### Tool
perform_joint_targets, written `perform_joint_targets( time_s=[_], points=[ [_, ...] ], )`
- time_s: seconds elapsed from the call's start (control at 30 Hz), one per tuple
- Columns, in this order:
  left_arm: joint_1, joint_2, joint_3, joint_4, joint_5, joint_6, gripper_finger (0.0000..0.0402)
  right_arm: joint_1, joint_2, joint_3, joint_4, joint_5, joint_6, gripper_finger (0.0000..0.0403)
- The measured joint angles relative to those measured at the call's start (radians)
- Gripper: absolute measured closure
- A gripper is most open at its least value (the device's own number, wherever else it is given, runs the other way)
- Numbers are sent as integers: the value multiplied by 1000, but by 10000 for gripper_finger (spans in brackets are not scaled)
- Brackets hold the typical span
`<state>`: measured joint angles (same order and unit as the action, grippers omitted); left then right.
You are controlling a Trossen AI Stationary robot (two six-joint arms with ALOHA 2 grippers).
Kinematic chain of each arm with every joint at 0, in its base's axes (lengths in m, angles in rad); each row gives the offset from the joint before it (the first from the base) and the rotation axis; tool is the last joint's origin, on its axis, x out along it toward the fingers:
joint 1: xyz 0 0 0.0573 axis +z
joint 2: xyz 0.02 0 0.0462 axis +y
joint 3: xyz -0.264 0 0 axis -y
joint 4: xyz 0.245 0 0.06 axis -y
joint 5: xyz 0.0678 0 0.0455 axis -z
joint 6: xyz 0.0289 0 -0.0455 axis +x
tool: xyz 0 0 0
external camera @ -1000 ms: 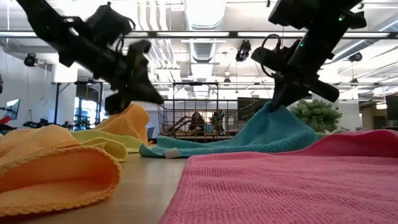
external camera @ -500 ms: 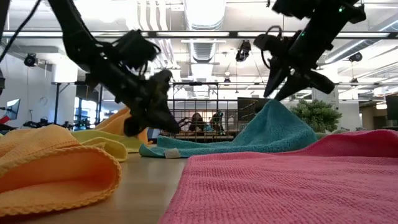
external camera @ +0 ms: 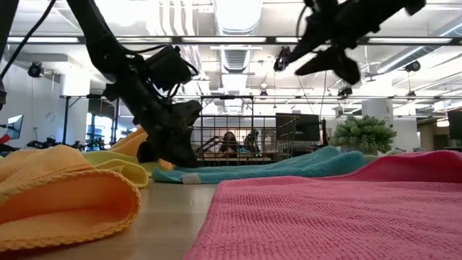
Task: Fold microfiber towels
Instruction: Fold the blue microfiber cloth
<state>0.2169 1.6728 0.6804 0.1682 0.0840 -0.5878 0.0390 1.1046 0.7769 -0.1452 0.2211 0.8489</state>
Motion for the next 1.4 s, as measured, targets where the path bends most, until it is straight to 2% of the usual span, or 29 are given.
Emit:
perform_joint_targets(
  time_s=[0.1,0.27,0.43,0.6,1.03,1.23,1.4],
  points=[
    [0,-7,0,-10,-4,-5,401,7,97,0,78,-28,-4,282],
    [0,-38,0,-56,-5,1,401,31,283,10,258,-154,14,306],
    [0,-58,-3,-61,-4,30,401,42,457,122,281,-178,-24,345],
    [0,-61,-3,-79,-4,94,401,44,606,267,240,-207,-106,389],
    [0,-59,-14,-105,-3,158,401,33,864,518,160,-304,-145,394],
    [-1,-60,-15,-144,6,157,401,30,916,610,-55,-302,-107,394],
    [-3,-62,-24,-150,58,156,401,39,913,633,-147,-300,-83,394]
  ],
)
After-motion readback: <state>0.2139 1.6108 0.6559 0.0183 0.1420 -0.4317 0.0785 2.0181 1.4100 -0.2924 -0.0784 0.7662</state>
